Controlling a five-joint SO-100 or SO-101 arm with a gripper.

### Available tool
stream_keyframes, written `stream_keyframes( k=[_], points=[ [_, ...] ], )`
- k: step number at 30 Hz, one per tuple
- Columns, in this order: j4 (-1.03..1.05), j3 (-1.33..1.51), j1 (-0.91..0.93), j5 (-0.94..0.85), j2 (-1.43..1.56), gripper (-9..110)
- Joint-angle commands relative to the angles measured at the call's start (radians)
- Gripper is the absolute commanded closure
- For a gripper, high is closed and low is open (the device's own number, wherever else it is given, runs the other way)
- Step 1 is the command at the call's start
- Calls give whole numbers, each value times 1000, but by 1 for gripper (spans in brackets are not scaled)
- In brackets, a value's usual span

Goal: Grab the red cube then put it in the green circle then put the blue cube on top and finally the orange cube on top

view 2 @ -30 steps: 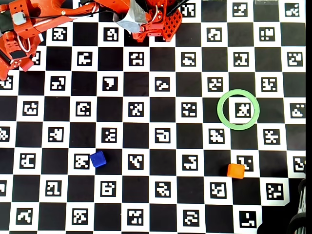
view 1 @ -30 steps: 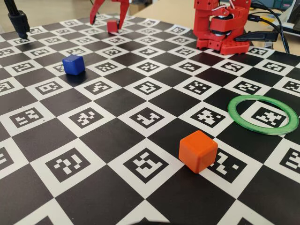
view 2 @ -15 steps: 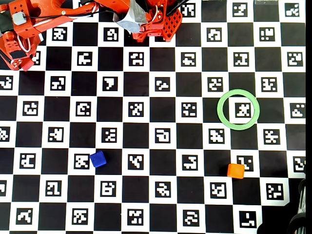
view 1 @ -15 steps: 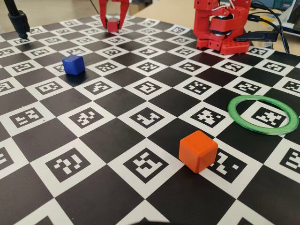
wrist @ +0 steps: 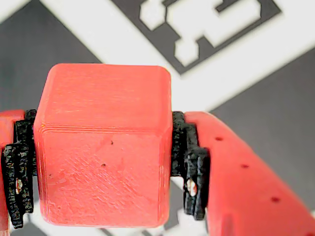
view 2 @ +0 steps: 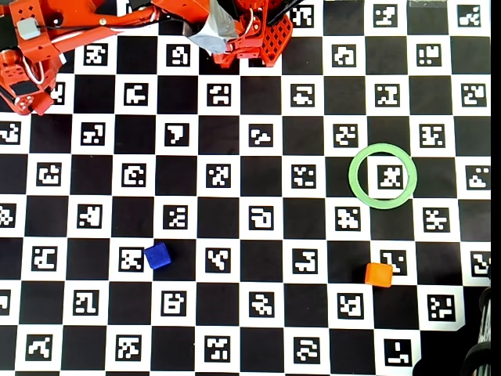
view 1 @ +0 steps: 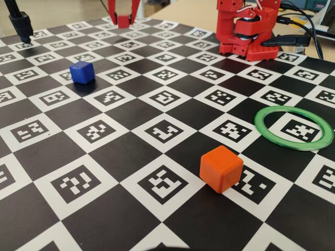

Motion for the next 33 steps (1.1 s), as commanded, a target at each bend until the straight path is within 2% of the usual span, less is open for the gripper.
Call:
stream_keyframes(
  k=[1,8,19,33],
  points=[
    [54,-41,-72,-9,259,102],
    [141,106,-256,43,451,102],
    [249,155,-618,212,568,104],
    [298,242,-1065,529,706,104]
  ],
)
